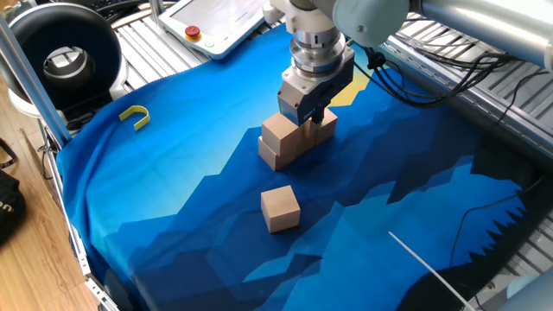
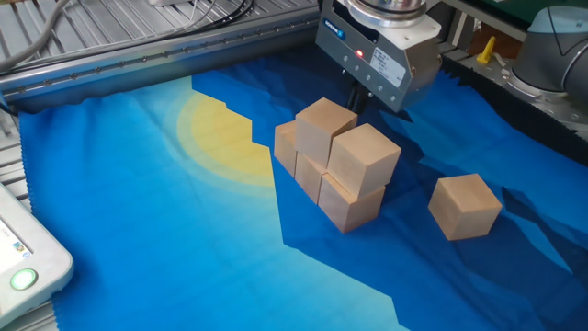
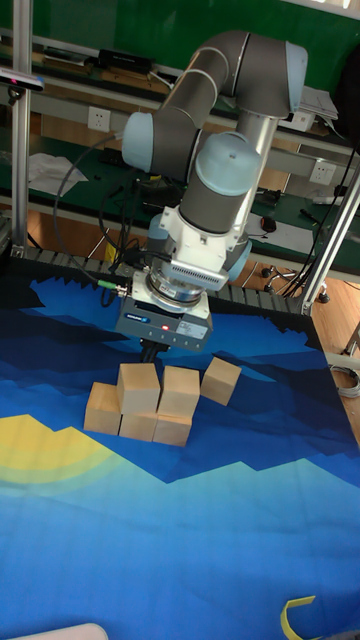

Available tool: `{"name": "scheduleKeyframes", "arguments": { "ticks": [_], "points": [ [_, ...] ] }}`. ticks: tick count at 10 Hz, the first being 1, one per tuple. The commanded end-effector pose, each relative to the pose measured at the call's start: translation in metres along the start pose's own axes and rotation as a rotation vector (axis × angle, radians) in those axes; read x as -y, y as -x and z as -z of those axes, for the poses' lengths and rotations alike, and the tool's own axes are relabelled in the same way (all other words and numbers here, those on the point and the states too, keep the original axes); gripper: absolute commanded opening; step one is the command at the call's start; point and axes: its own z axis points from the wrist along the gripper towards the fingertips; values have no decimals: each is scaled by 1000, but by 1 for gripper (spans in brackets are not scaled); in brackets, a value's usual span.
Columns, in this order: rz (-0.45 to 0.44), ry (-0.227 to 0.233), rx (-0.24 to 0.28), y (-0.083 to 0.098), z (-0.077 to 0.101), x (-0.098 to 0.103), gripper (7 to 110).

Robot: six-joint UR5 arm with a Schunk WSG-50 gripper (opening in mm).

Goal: Stack the blocks into a pyramid shape

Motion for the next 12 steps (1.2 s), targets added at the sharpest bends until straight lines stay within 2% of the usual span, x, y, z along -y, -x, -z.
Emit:
{"name": "scheduleKeyframes", "arguments": {
  "ticks": [1, 3, 12],
  "points": [
    [10, 5, -3, -1, 3, -1, 7],
    [19, -12, -6, -3, 4, 2, 7],
    [15, 8, 9, 10, 3, -4, 7]
  ]
}}
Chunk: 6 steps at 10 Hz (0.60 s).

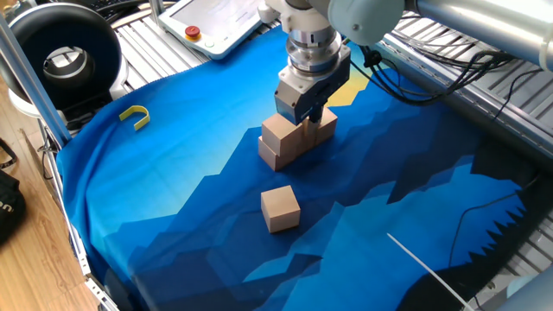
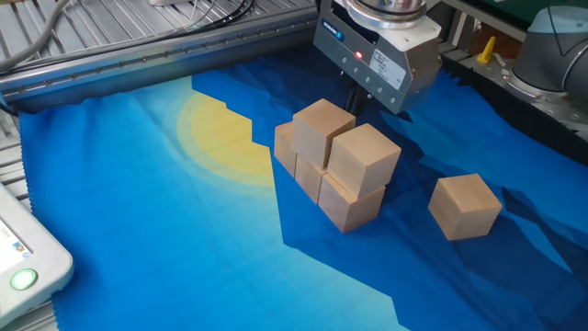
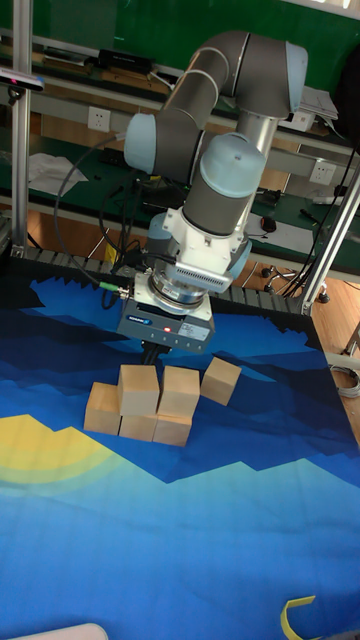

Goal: Stack the blocks into a pyramid shape

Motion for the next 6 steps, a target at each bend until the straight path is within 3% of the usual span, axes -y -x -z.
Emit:
{"name": "scheduleKeyframes", "arguments": {
  "ticks": [1, 3, 5, 6],
  "points": [
    [-5, 26, 3, 3, 2, -6, 7],
    [0, 26, 2, 2, 4, -6, 7],
    [77, -29, -71, -23, 9, 12, 7],
    [82, -16, -104, -36, 14, 12, 7]
  ]
}}
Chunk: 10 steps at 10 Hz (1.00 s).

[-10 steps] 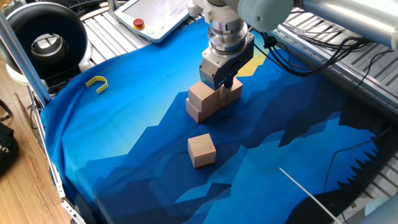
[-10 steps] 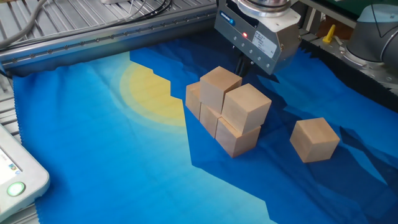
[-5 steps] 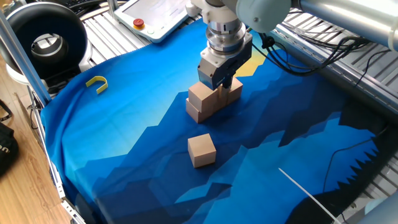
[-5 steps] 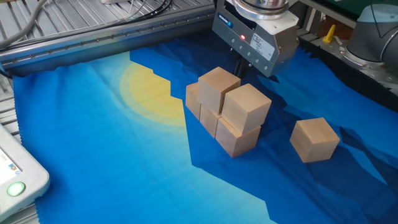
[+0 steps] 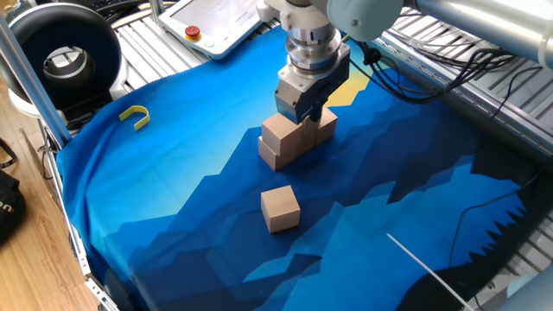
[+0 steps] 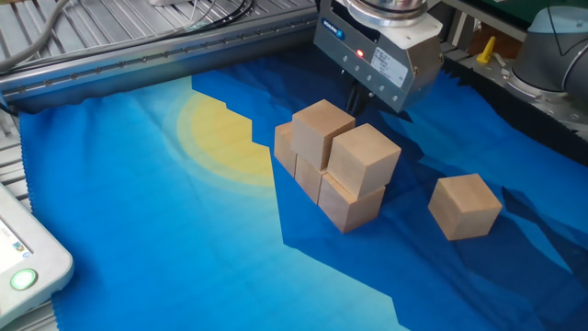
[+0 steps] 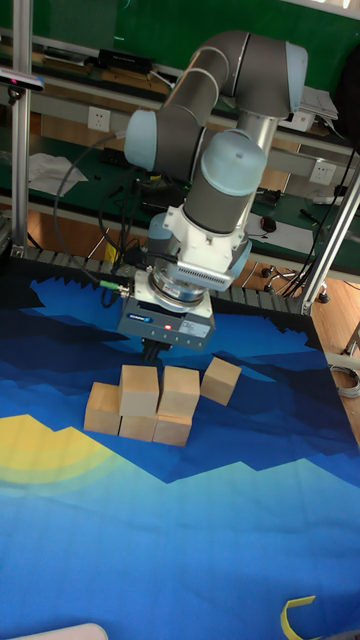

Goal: Stack the blocks into a pyramid shape

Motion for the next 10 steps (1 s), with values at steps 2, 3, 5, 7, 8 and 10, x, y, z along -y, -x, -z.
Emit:
{"name": "scheduleKeyframes", "arguments": {
  "ticks": [2, 3, 5, 7, 8, 10],
  "points": [
    [24, 141, -82, -40, 30, -32, 7],
    [14, 176, -76, -41, 41, -44, 7],
    [-29, 247, -63, -31, 56, -79, 7],
    [-73, 263, -53, -15, 62, -108, 7],
    [-83, 270, -42, -5, 60, -118, 7],
    [-86, 290, -12, 14, 48, -129, 7]
  ]
}}
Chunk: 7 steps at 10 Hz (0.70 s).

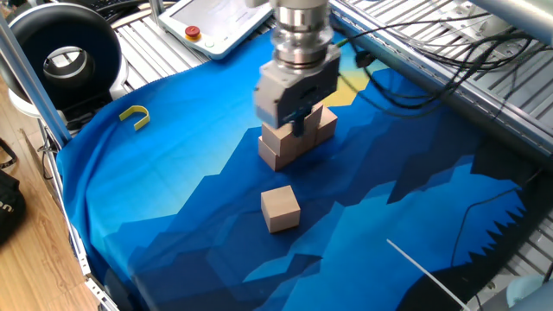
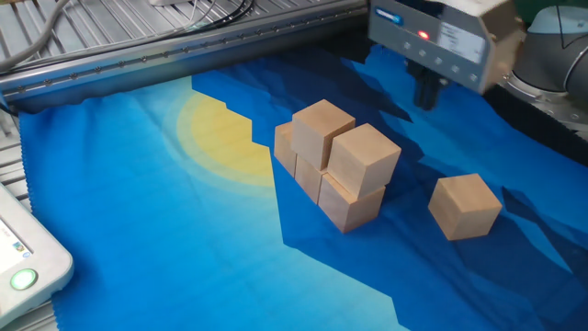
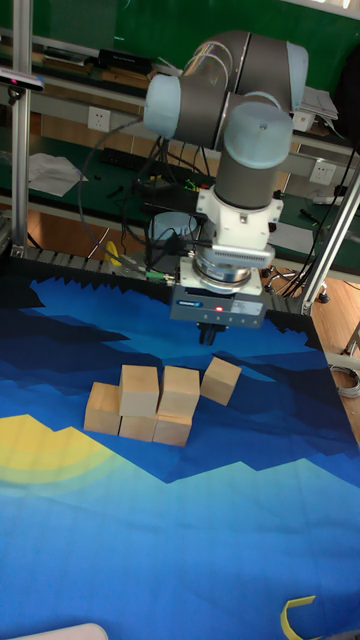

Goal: Stack the blocks into a pyramid shape

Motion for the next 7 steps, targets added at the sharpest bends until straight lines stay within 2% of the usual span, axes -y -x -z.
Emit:
{"name": "scheduleKeyframes", "arguments": {
  "ticks": [1, 7],
  "points": [
    [-17, 45, 39, 26, -15, -25, 7],
    [1, 3, 75, 52, -42, -9, 7]
  ]
}}
